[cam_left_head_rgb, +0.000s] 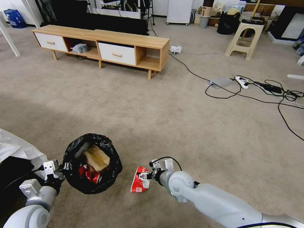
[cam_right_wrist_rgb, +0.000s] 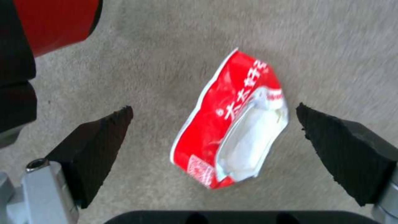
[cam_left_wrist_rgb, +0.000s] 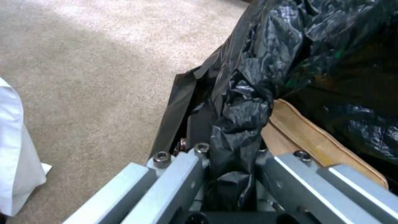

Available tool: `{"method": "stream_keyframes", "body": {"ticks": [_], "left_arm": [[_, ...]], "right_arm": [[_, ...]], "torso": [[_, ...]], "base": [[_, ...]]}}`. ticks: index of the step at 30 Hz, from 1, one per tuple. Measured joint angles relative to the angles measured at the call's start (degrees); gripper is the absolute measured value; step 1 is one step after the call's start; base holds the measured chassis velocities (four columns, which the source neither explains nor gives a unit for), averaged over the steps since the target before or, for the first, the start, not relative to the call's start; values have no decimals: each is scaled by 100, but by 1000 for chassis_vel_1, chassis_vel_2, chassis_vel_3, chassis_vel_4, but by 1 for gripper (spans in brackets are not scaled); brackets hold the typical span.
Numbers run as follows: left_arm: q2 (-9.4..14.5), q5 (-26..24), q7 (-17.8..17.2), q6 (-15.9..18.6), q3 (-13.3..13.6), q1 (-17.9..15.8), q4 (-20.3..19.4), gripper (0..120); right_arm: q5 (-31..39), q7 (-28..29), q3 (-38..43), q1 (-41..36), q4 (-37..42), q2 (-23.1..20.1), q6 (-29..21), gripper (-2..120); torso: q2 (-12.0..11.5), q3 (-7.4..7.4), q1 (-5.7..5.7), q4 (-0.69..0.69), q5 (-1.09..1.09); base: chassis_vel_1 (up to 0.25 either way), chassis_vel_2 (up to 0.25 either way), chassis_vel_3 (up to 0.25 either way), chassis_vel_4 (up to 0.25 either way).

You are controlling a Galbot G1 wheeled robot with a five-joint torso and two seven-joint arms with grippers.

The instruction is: Pick up the trash bin, then pick up the garbage from the floor and place it into the trash bin.

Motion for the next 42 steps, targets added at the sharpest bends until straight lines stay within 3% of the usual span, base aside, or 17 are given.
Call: {"method": "stream_keyframes", "body": {"ticks": [9,15,17,23,42], "left_arm": [[34,-29,6,-2,19,3,14,1],[2,-30,9,-5,42,-15,57,1],[-25,-30,14,-12,46,-24,87,1],[-24,-44,27,-16,38,-26,122,1],[-17,15,74,-55,125,-43,270,1]], "right_arm": [[607,406,134,0,-287,384,-190,100],[1137,890,178,93,-447,678,-470,100],[1630,1280,236,142,-507,841,-592,100],[2052,1609,316,173,-605,980,-705,100],[2221,1743,787,178,-824,1068,-766,100]], "torso": [[0,0,0,0,0],[0,0,0,0,0],[0,0,0,0,-1],[0,0,0,-1,0],[0,0,0,0,0]], "base": [[0,0,0,0],[0,0,0,0],[0,0,0,0],[0,0,0,0],[0,0,0,0]]}}
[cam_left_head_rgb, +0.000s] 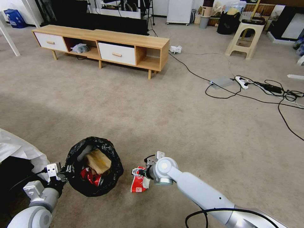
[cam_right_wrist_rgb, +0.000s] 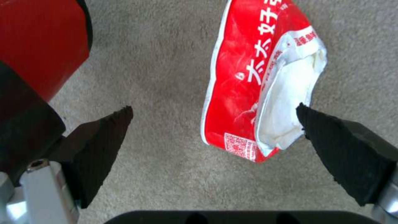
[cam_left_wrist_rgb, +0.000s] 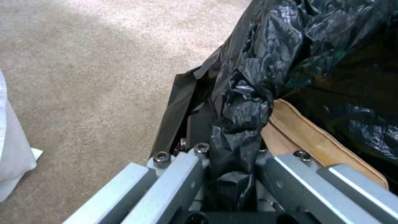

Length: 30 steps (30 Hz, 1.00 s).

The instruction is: Pick up the trash bin, then pick up the garbage from the floor and place it into the trash bin.

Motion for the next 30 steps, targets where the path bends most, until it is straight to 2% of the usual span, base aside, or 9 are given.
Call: {"method": "stream_keyframes", "body": {"ticks": [17,30], "left_arm": [[22,12,-34,0,58,-65,49,1],[233,13,-170,-43,234,-462,380,1]], "right_arm": [[-141,-52,119,33,-232,43,-62,100],[-165,-53,135,-26,-87,-91,-84,100]], "torso": [[0,0,0,1,0],[0,0,0,0,0]], "base": [[0,0,0,0],[0,0,0,0]]}}
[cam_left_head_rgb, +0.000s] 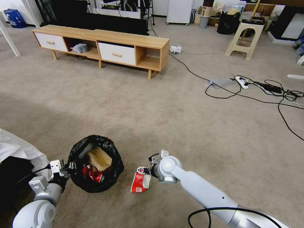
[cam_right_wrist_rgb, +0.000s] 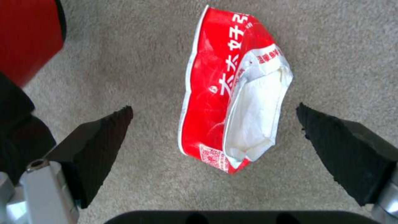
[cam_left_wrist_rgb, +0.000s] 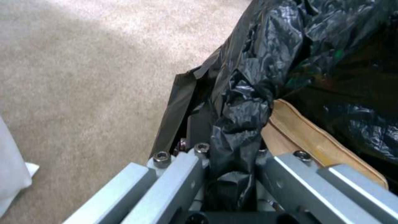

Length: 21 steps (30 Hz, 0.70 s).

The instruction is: Pick up the trash bin, then pick up the garbage from the floor and place it into the trash bin.

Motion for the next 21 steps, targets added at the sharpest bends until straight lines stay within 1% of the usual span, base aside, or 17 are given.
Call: {"method": "stream_keyframes", "body": {"ticks": [2,16,21], "left_arm": [[51,-16,-6,2,28,-38,11,1],[95,-68,-82,23,77,-99,-1,1],[128,-216,-110,94,122,-135,-85,1]], "right_arm": [[3,2,-6,18,20,-3,-5,100],[66,58,-45,30,181,-105,-25,100],[77,71,-52,22,266,-171,-27,100]], "torso": [[0,0,0,0,0],[0,0,0,0,0],[0,0,0,0,0]], "base": [[0,0,0,0],[0,0,0,0],[0,0,0,0]]}}
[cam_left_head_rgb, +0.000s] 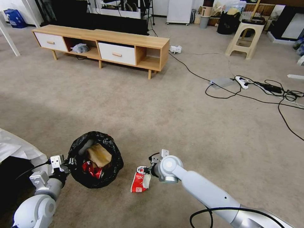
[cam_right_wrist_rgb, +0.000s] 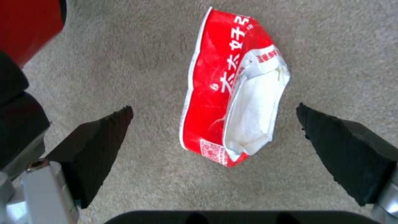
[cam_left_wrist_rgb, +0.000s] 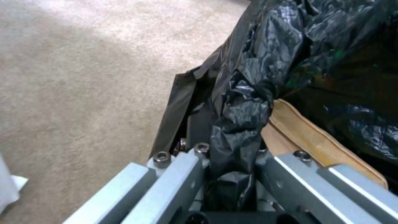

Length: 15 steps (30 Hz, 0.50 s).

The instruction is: Pick up the trash bin, then pick up the garbage from the floor and place it into the trash bin.

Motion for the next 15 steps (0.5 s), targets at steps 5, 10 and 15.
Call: {"method": "stream_keyframes", "body": {"ticks": [5,10,15], "left_arm": [[32,-120,-10,43,47,-21,-50,1],[33,-338,-67,128,82,-37,-154,1],[48,-500,-113,190,83,-5,-296,1]], "right_arm": [[7,2,16,-18,76,-131,0,100],[9,9,60,-66,144,-211,2,100],[-7,11,77,-96,163,-226,3,100]], "torso": [[0,0,0,0,0],[0,0,0,-1,0],[0,0,0,0,0]], "base": [[0,0,0,0],[0,0,0,0],[0,0,0,0]]}}
